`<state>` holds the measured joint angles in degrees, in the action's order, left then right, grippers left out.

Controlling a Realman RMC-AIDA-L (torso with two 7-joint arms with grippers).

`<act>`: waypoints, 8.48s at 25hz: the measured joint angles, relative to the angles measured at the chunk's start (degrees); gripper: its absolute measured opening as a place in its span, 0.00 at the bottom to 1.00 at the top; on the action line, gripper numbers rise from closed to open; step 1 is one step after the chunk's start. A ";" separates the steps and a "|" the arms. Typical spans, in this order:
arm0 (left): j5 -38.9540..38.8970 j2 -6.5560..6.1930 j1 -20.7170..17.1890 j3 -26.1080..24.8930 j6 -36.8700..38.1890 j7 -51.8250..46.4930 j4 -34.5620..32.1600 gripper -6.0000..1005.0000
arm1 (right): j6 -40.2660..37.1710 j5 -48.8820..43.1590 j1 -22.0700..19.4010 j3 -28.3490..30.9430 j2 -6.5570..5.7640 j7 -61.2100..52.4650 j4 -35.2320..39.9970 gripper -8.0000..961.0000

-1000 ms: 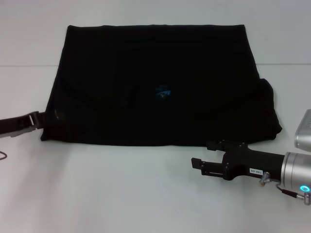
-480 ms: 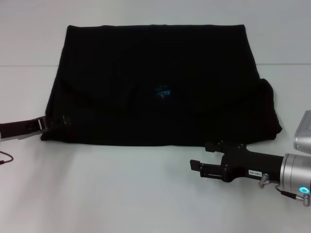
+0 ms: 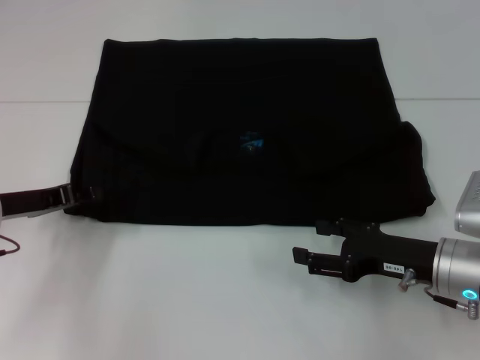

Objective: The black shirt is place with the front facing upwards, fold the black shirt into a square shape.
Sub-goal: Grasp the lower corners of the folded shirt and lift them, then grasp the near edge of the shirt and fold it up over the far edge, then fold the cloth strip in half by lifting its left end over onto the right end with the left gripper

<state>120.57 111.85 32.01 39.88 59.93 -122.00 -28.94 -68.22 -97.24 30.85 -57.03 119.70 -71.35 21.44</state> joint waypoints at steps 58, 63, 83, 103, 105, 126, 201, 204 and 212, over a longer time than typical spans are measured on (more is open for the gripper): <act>0.72 0.11 1.17 -0.51 0.15 1.85 -1.04 0.03 | 4.86 -45.92 14.70 13.80 -8.54 -72.98 9.42 0.77; 0.71 0.13 1.26 -0.53 0.18 1.86 -1.03 0.03 | 5.01 -46.09 14.73 13.15 -8.45 -72.97 9.41 0.58; 0.43 -1.05 0.93 -0.76 6.72 1.45 -1.10 0.04 | -0.29 -45.96 14.58 12.74 -8.90 -71.61 11.68 0.07; 24.54 -5.71 -0.59 -4.77 47.83 1.26 -4.55 0.04 | -35.73 -52.08 9.49 11.61 -9.99 -56.46 18.03 0.07; 25.01 -5.70 -0.54 -4.63 49.23 1.41 -4.96 0.04 | -36.76 -53.06 8.93 11.22 -9.26 -55.37 18.26 0.07; 13.70 -3.33 5.06 -30.07 22.11 -0.50 -0.98 0.04 | -12.09 -28.39 9.88 29.55 -9.93 -56.25 8.53 0.08; -22.42 1.20 -11.50 -7.80 11.29 -1.34 1.22 0.62 | 0.92 1.79 6.72 1.80 -0.75 -3.67 3.31 0.77; -17.82 0.96 -13.53 -8.61 13.19 -7.12 -1.31 0.62 | -0.17 -2.68 6.53 0.72 -0.25 -2.80 3.47 0.77; -10.92 0.54 -14.07 -11.13 13.22 -12.84 -0.91 0.85 | 0.26 -4.84 6.06 -1.38 0.46 1.42 0.93 0.77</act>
<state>109.65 112.39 17.94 28.75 73.14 -134.85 -29.84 -67.96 -102.08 36.90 -58.42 120.16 -69.93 22.37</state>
